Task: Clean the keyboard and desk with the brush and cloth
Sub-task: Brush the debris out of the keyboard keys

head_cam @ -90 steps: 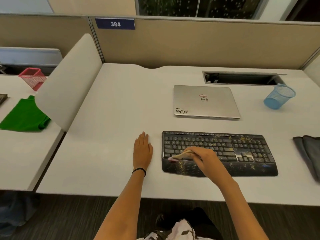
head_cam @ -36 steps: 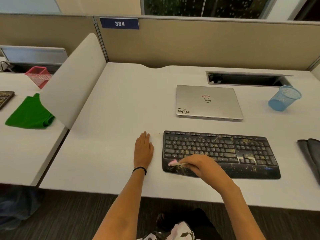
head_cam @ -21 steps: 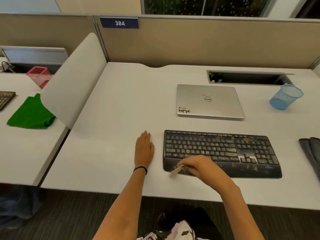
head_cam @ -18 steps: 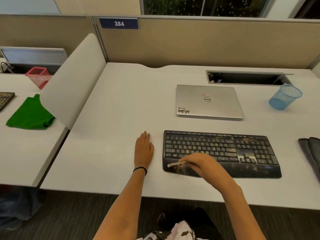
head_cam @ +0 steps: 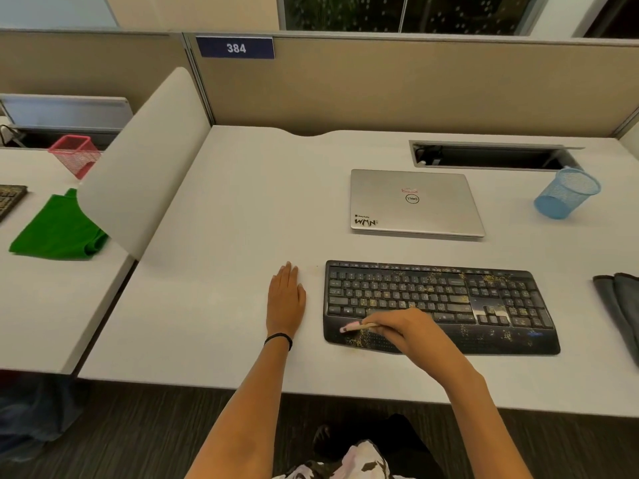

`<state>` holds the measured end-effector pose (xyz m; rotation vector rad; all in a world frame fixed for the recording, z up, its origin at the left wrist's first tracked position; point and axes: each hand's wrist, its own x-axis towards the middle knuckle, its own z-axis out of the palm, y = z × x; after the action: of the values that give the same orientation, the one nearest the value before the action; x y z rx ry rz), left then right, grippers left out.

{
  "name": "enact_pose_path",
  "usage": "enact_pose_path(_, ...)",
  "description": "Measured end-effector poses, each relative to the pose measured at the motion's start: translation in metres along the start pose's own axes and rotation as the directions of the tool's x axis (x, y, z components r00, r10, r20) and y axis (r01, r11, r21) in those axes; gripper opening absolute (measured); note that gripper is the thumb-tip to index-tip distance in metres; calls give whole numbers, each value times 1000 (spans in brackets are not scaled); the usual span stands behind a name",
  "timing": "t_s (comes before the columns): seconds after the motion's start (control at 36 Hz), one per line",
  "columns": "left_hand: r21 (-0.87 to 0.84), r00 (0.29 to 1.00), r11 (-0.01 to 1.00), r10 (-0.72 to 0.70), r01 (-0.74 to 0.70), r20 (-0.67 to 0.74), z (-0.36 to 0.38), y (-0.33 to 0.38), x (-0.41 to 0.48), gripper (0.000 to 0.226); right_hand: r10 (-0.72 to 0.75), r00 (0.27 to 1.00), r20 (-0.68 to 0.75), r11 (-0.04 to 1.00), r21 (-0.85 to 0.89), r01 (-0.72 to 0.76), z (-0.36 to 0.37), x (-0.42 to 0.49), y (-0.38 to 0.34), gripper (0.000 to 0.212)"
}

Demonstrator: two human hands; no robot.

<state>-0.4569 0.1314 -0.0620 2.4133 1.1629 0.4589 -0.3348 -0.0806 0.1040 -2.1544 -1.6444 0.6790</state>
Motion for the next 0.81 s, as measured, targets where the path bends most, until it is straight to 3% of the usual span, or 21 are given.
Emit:
enact_pose_path(0.44,14,1000,1000,8,-8,0,1,-1,1,46,-12,997,-71,998,67,17,10,-3,5,26)
enact_pose_path(0.61,13,1000,1000,7,-7,-3,2,-2,2,45,-33,999,29,999,29,33,10,-3,4,24)
enact_pose_path(0.69,16,1000,1000,10,-10,2,2,-2,2,46,-27,998,-53,996,84,31,11,-5,5,26)
enact_pose_path(0.81,11,1000,1000,11,-11,-1,2,-2,1,45,-15,1000,-19,1000,-5,15,8,-6,8,26)
